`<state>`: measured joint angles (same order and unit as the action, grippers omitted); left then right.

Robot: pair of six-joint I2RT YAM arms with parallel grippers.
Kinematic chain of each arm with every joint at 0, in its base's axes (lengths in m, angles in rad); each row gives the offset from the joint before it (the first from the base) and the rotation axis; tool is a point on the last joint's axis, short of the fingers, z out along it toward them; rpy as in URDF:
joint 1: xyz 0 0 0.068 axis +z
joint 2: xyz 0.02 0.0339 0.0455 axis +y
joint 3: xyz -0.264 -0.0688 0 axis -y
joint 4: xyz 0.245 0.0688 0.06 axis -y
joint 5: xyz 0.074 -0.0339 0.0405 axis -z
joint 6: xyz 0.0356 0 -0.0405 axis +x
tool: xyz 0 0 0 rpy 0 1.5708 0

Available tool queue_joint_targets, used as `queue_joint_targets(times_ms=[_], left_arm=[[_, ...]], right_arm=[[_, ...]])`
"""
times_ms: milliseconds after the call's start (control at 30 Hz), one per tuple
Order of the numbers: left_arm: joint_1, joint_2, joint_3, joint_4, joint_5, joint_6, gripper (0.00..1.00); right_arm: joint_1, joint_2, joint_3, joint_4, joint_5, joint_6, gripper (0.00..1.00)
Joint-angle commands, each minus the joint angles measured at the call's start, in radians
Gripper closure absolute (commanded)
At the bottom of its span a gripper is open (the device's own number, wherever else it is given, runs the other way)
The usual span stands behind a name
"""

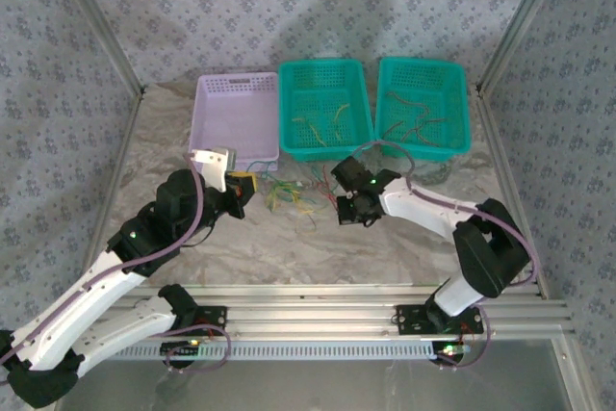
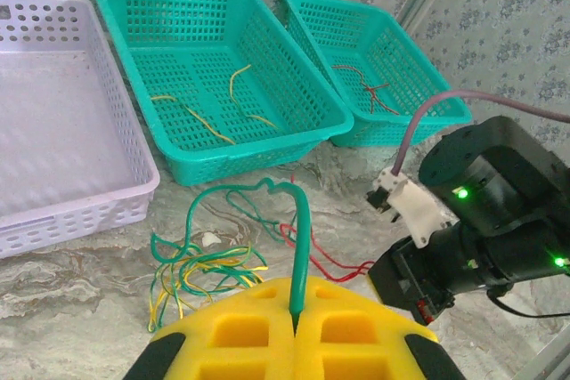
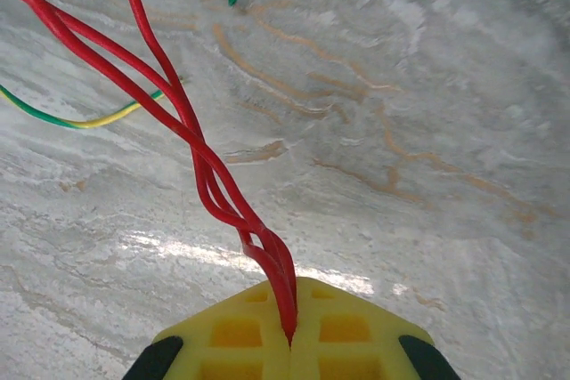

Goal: Untangle the cables

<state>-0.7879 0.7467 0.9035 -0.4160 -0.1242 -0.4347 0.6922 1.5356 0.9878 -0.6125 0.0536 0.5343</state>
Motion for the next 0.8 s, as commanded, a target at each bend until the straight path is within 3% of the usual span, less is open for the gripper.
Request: queue_joint_targets(times_ms=[0, 333, 567, 767], left_arm=[[-0.007, -0.013, -0.008, 0.014, -0.008, 0.01, 1.0], [-0.008, -0.007, -0.006, 0.019, -0.002, 0.007, 1.0], [-0.007, -0.001, -0.006, 0.02, 0.001, 0.002, 1.0], [-0.008, 0.015, 0.005, 0.024, 0.014, -0.002, 1.0]], right_arm=[[-0.018, -0.06, 0.012, -0.064, 0.038, -0.001, 1.0], [-0.116, -0.185, 0.073, -0.136, 0.048, -0.052, 1.0], [-0.277, -0.235, 0.139, -0.149, -0.004, -0.11, 1.0], [-0.461, -0.184, 0.252, -0.132, -0.113, -0.142, 1.0]])
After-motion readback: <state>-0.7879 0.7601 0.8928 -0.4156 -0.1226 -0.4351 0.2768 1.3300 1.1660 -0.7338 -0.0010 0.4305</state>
